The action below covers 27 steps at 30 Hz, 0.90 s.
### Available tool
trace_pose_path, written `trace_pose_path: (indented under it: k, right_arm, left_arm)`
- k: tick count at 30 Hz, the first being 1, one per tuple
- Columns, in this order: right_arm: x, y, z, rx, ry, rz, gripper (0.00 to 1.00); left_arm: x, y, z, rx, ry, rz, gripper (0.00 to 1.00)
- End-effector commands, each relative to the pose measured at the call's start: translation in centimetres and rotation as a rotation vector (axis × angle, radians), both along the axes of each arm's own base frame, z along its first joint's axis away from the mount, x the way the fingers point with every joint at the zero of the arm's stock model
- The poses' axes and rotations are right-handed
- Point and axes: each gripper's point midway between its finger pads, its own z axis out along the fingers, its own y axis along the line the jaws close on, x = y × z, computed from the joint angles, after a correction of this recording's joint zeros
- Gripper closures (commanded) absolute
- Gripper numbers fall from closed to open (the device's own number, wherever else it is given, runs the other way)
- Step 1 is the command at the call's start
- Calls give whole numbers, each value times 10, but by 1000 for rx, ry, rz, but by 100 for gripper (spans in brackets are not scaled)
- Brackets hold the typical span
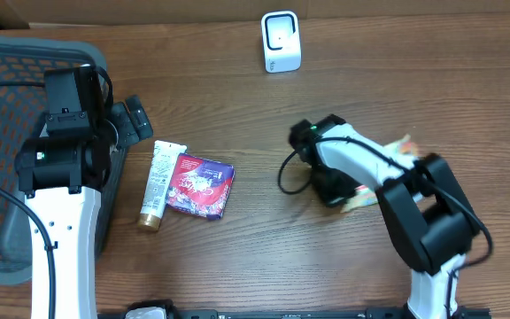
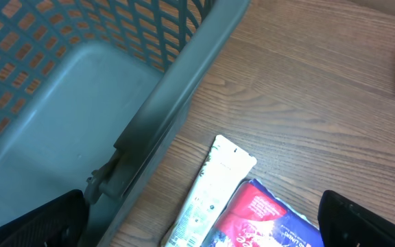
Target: Scan the item barcode
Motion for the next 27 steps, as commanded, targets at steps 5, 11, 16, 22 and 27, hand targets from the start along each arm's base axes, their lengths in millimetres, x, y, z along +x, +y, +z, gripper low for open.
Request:
trace_pose_path:
  k: [5, 11, 16, 22, 27]
  right_arm:
    - [-51, 161, 189, 976, 140, -8, 96]
    - [-72, 188, 305, 1474, 170, 194, 96]
    - [-61, 188, 288, 1520, 138, 269, 96]
    - [-46, 194, 257, 1737, 247, 323, 96]
    - [-20, 189, 203, 1763, 308, 229, 96]
  left_arm:
    - [0, -2, 7, -13, -21, 0, 0]
    - [0, -2, 7, -13, -22, 0, 0]
    - [0, -2, 7, -13, -21, 0, 0]
    - [0, -2, 7, -13, -21, 0, 0]
    - [0, -2, 7, -13, -21, 0, 0]
